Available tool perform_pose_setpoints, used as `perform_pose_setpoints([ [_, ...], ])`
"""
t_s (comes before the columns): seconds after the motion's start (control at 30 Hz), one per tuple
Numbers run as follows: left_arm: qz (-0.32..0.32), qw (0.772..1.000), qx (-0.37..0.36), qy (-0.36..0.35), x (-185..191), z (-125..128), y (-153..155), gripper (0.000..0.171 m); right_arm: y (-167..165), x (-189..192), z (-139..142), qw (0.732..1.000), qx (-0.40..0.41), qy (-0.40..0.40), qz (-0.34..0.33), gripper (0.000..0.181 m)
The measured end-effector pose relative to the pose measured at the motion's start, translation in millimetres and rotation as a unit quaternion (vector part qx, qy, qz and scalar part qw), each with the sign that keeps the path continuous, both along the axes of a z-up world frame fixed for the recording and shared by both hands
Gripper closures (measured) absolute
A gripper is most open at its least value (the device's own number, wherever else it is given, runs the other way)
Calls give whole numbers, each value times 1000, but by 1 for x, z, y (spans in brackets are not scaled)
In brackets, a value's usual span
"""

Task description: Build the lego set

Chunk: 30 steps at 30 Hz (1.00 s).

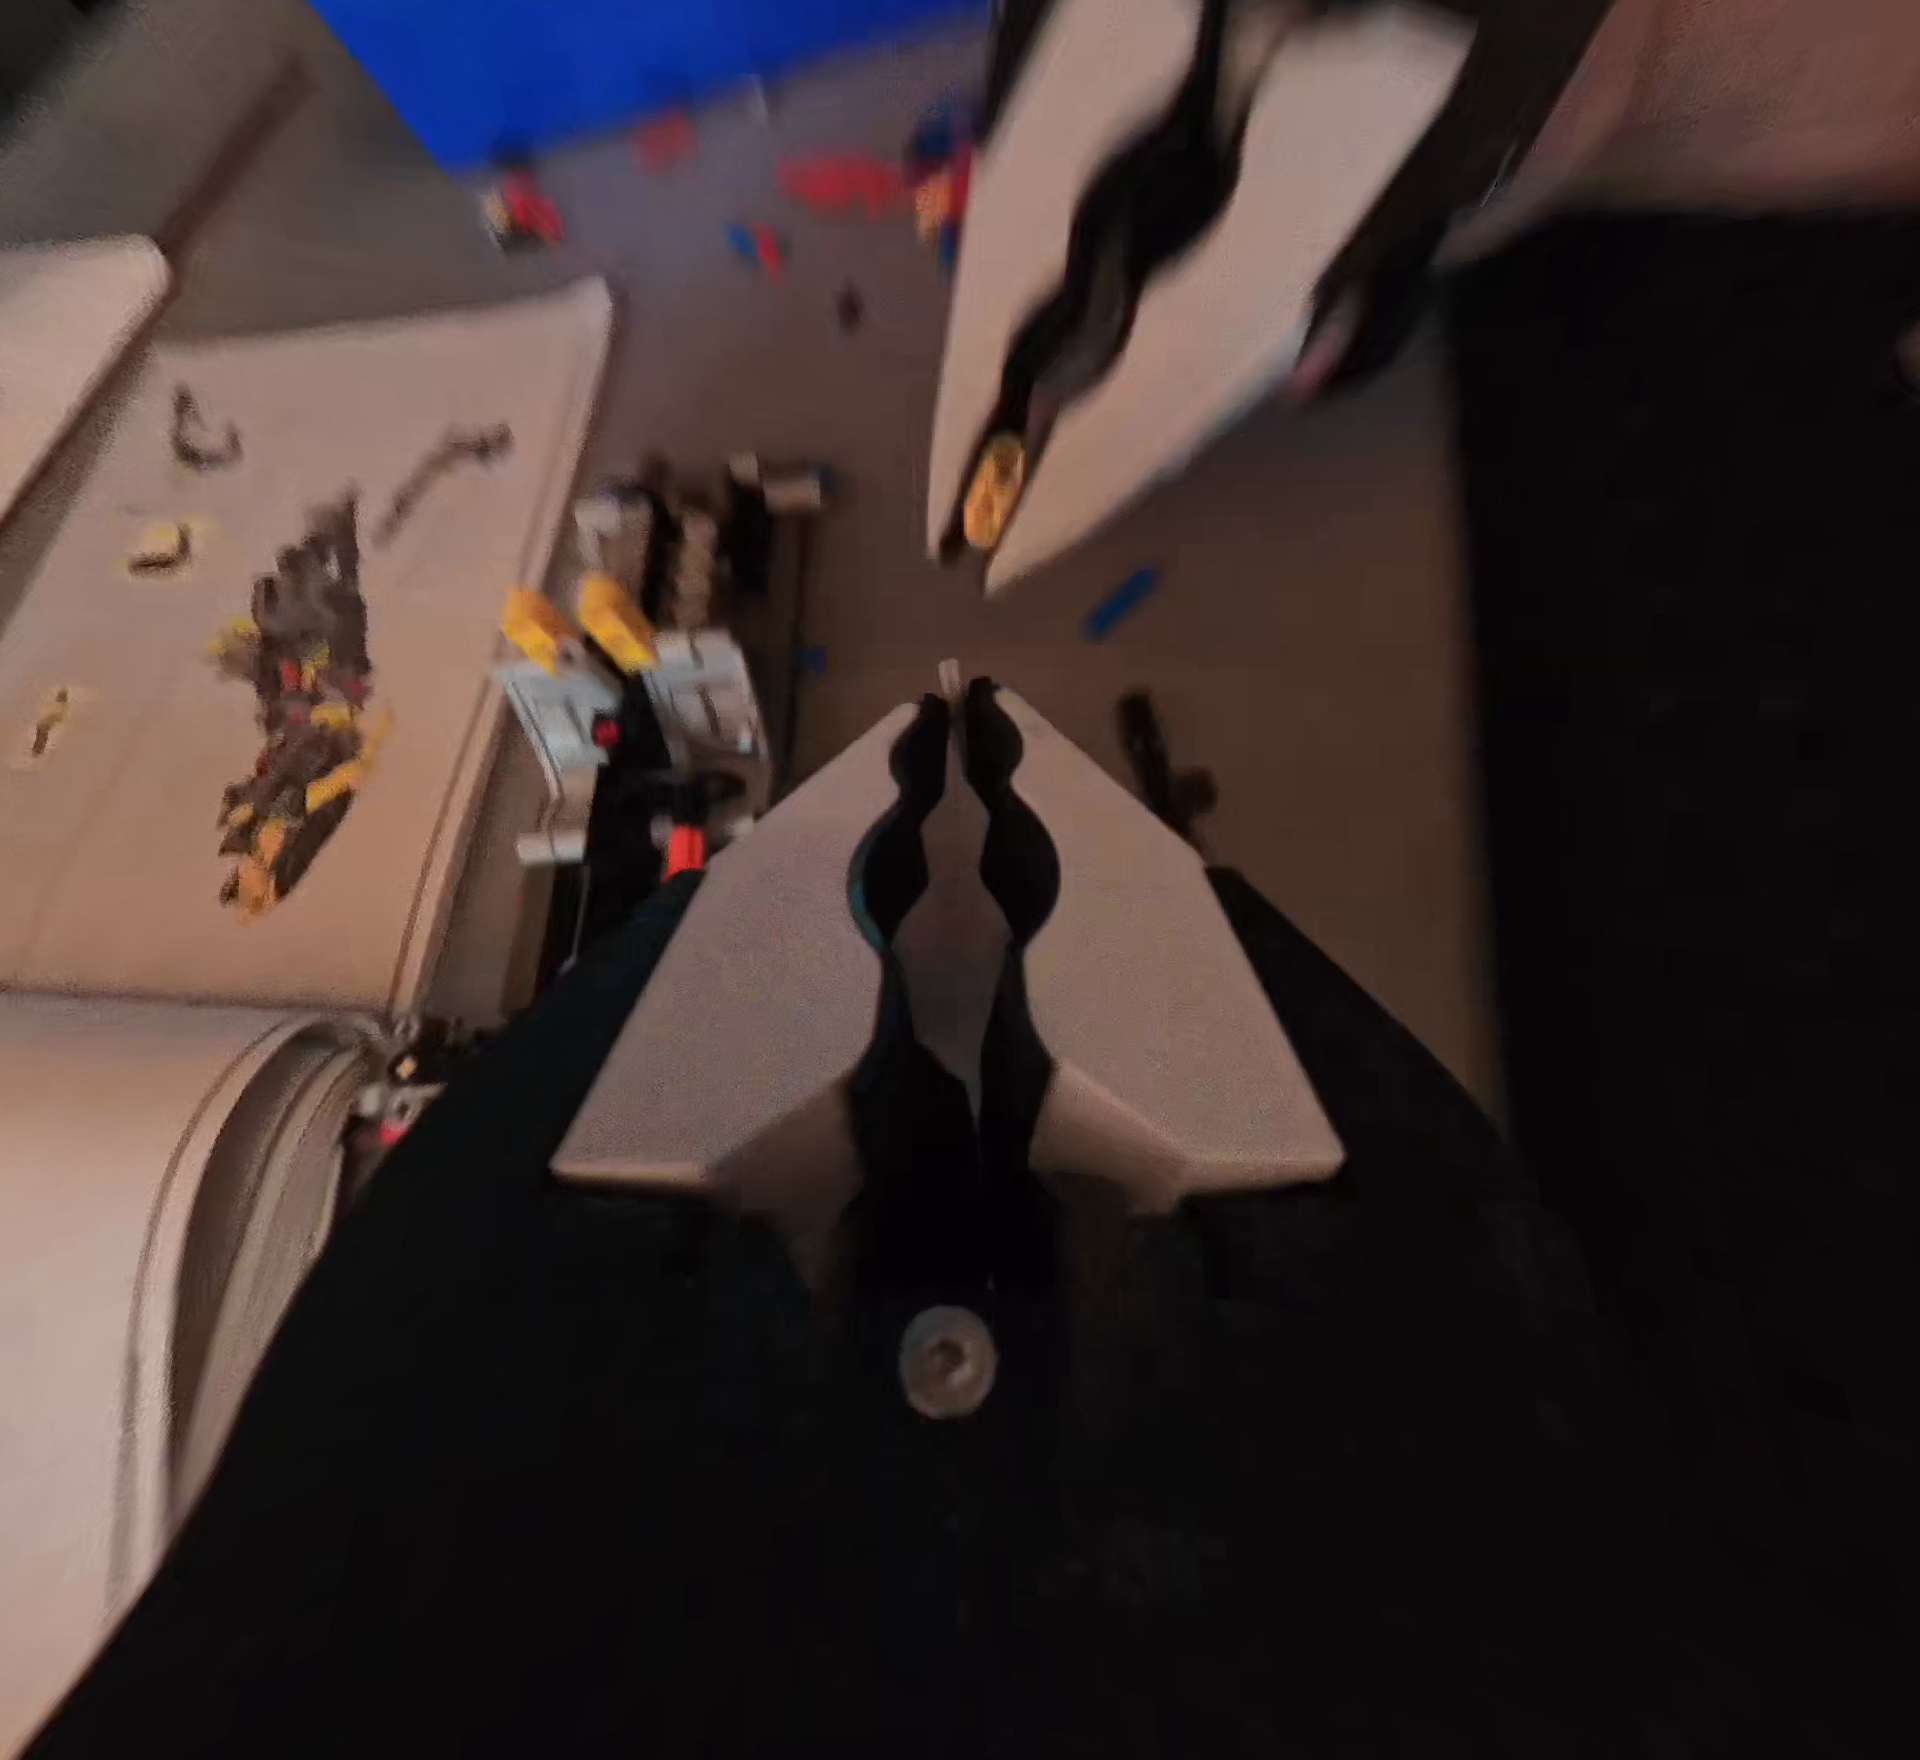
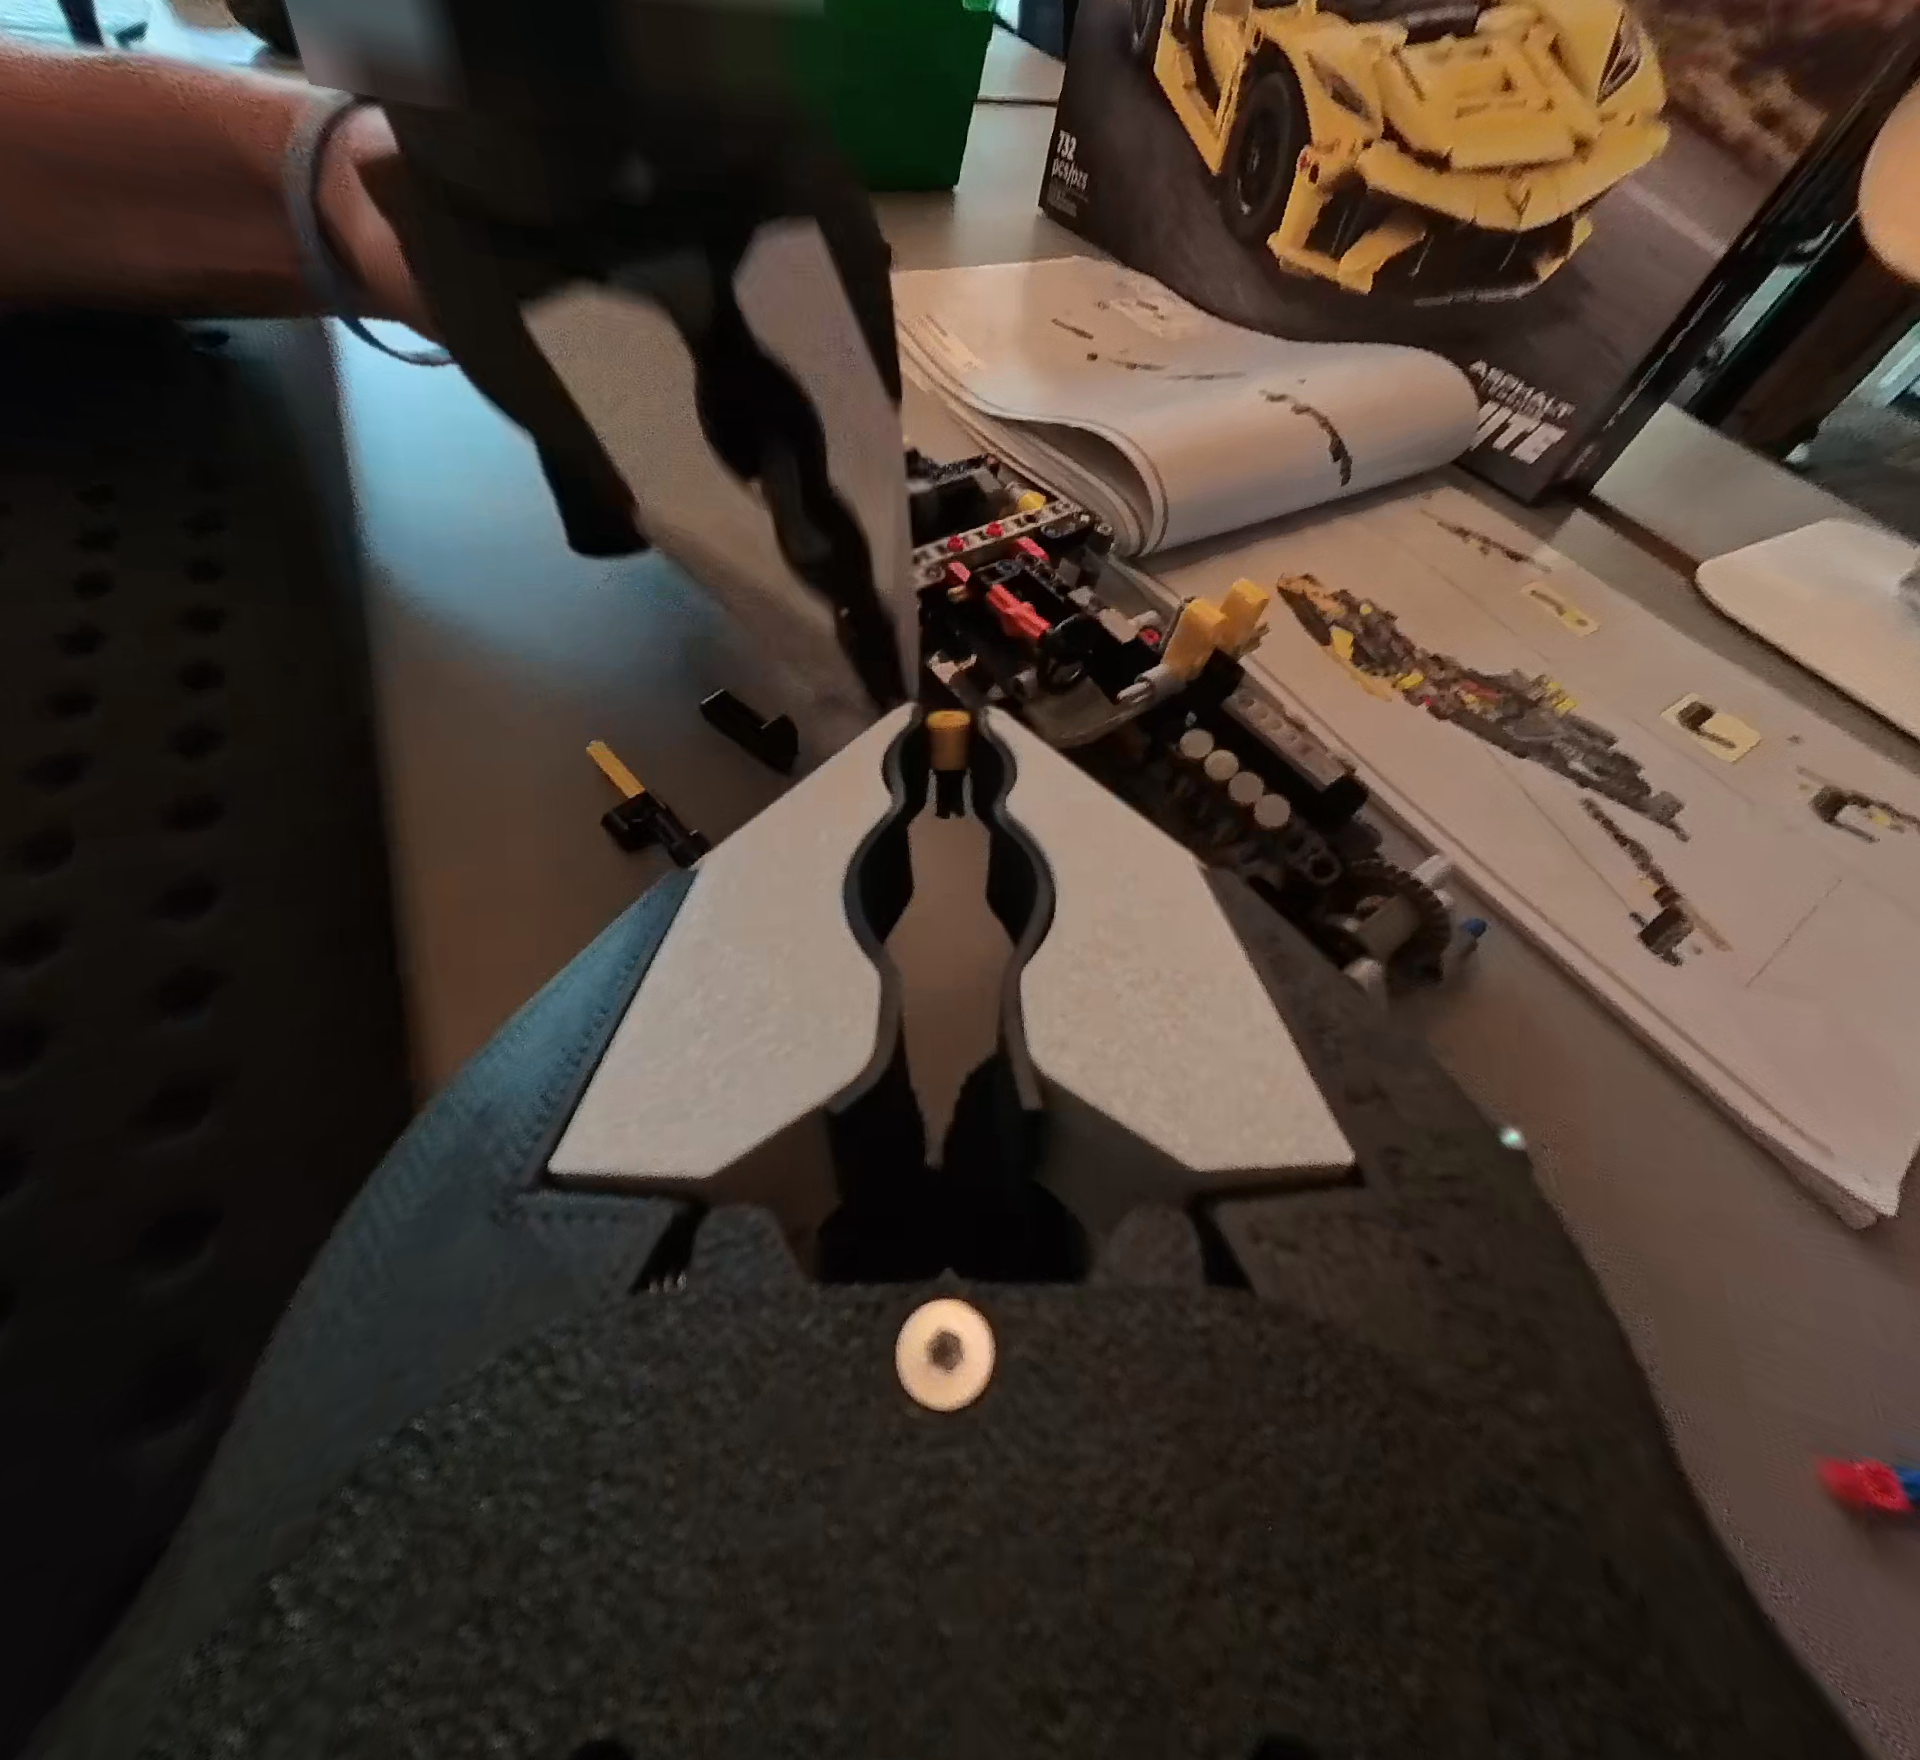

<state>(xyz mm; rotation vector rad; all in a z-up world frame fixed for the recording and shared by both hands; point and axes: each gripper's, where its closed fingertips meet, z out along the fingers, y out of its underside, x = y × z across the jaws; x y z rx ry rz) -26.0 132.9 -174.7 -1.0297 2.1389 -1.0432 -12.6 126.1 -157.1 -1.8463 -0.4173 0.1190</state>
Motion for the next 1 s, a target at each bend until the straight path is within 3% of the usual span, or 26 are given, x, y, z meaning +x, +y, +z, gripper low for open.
perform_pose_setpoints([
  [0.1,-13,992,-110,-63,-4,36,-13,171,1,-4,3,1000,5,2,6,175],
  [0.33,-39,989,-125,-66,-11,40,-22,170,-2,-13,23,998,53,24,25,175],
  [0.57,-67,972,-223,-43,-19,53,-27,170,-8,-25,36,994,82,42,59,175],
  [0.77,-103,938,-331,-24,-27,71,-29,170,-16,-25,63,982,130,111,79,176],
  [1.0,-121,928,-351,-13,-29,71,-36,171,-16,-36,59,982,123,102,98,175],
])
